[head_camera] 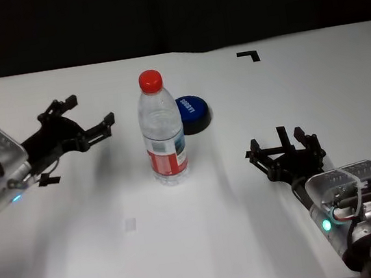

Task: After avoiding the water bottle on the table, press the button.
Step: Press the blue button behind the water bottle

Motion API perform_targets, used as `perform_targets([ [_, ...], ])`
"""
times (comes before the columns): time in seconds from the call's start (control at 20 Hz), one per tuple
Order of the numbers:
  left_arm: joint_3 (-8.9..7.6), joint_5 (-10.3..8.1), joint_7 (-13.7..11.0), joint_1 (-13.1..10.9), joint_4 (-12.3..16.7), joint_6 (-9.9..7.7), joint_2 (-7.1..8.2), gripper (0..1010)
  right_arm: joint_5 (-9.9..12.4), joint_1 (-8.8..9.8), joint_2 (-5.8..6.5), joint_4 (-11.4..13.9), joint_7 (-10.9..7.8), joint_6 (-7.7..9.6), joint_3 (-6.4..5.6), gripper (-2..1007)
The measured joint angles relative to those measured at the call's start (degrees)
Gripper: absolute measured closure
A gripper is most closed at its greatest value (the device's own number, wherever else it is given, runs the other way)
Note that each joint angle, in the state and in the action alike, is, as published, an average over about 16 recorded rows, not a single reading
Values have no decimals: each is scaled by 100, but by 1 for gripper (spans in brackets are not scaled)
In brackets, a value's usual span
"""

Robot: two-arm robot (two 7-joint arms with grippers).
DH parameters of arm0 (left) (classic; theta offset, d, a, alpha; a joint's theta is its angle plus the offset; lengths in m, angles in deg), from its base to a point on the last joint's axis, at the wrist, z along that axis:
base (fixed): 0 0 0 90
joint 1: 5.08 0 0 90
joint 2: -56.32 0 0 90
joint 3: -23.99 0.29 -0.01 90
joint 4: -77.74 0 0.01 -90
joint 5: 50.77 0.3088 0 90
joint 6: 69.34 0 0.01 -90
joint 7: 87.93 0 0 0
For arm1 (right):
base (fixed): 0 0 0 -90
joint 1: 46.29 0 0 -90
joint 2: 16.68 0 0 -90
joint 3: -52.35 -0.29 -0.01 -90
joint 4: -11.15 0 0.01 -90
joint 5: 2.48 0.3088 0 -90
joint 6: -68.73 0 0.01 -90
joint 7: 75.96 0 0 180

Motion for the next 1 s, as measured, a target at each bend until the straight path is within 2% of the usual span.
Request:
perform_targets([
  [0.4,251,120,-9,111,-225,-23,-11,7,0,0,0,0,0,0,0,2],
  [0.75,398,193,-75,226,-397,-55,5,7,0,0,0,0,0,0,0,2],
  [1.0,486,248,-120,369,-570,-8,-1,7,0,0,0,0,0,0,0,2],
])
